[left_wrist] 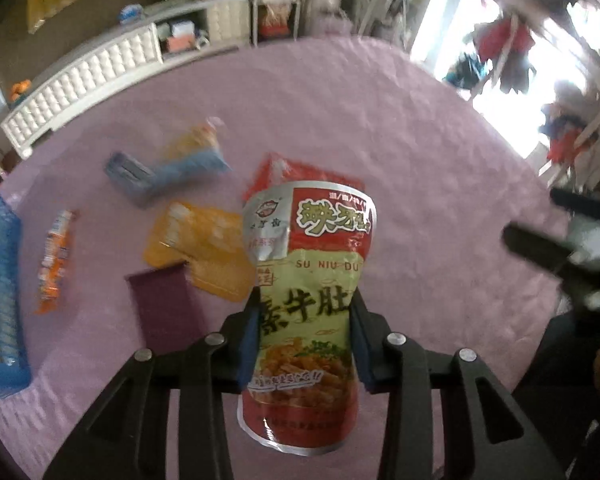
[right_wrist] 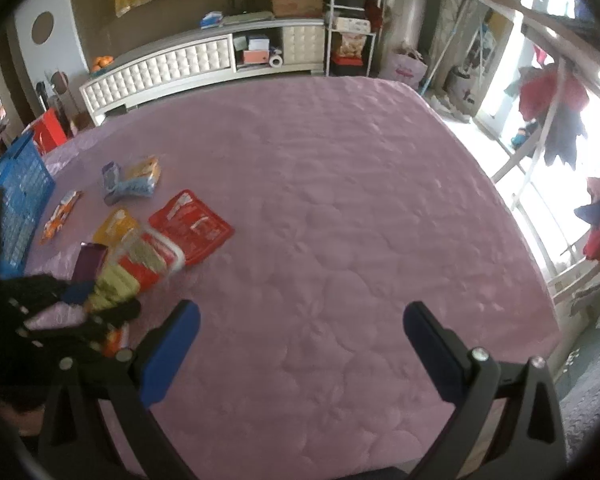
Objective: Organize snacks
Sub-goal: 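Grasp the red-and-yellow beef tripe pouch with the left tool and lift it, then grasp the dark maroon pack with the right tool while the left tool holds the pouch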
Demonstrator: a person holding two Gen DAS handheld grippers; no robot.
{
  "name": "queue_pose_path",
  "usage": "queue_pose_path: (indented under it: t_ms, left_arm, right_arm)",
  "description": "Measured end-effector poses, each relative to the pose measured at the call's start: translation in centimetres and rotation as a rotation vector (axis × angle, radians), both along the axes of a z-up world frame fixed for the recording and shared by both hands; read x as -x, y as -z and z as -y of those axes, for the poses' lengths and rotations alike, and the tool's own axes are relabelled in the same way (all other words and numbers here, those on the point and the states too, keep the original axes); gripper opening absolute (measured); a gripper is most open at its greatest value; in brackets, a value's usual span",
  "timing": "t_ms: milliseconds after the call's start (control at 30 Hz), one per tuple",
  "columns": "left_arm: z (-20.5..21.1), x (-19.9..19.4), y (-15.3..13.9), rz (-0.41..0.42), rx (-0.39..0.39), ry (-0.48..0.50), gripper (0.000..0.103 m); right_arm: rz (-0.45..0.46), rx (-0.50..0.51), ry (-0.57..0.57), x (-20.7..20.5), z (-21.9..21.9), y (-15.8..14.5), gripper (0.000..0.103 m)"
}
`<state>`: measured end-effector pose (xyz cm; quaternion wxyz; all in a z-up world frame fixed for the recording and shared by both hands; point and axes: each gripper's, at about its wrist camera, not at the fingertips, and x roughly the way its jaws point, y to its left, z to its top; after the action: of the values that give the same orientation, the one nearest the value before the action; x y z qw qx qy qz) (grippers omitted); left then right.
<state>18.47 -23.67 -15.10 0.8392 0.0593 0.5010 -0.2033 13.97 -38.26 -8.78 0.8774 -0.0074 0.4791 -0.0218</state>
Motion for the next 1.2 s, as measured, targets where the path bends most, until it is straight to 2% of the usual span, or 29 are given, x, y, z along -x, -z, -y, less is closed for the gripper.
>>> queue_pose_path:
  t_ms: [133, 233, 400, 600, 733, 800, 900, 1200]
  left_arm:
    - [-3.1, -0.4, -2.1, 0.062, 0.016, -0.058, 0.037]
    - [-6.2, -0.5, -3.3, 0.079, 0.025, -0.122, 0.037]
    - [-10.8, -0.4, -3.6, 0.082, 0.017, -0.204, 0.037]
    - [-14.1, 0.4, -2.9, 0.077, 0.012, -0.266, 0.037]
    - [-14.8, 0.6, -2.2, 0.085, -0.038, -0.279, 0.037]
    - [-15.7, 0.8, -2.0, 0.087, -0.047, -0.291, 0.037]
    - [-17.3, 1.4, -1.8, 0.092, -0.049, -0.313, 0.037]
    - [-18.9, 1.4, 0.0, 0.064, -0.028, -0.335, 0.037]
  right_arm:
    - [0.012, 0.005, -0.027, -0.3, -1.3, -0.6, 0.103]
    - [0.022, -0.009, -0.078, -1.2, -3.1, -1.0, 0.103]
    - [0.016, -0.038, -0.184, -2.8, -7.0, -1.0, 0.103]
    - [-0.034, -0.103, -0.275, -4.0, -11.6, 0.7, 0.103]
    - [-0.113, -0.204, -0.284, -4.9, -14.3, 2.9, 0.103]
    - [-0.147, -0.224, -0.283, -5.4, -15.6, 4.0, 0.100]
    - [-0.183, -0.223, -0.290, -6.1, -17.4, 5.3, 0.089]
    - [-0.242, -0.153, -0.261, -8.1, -21.3, 7.4, 0.084]
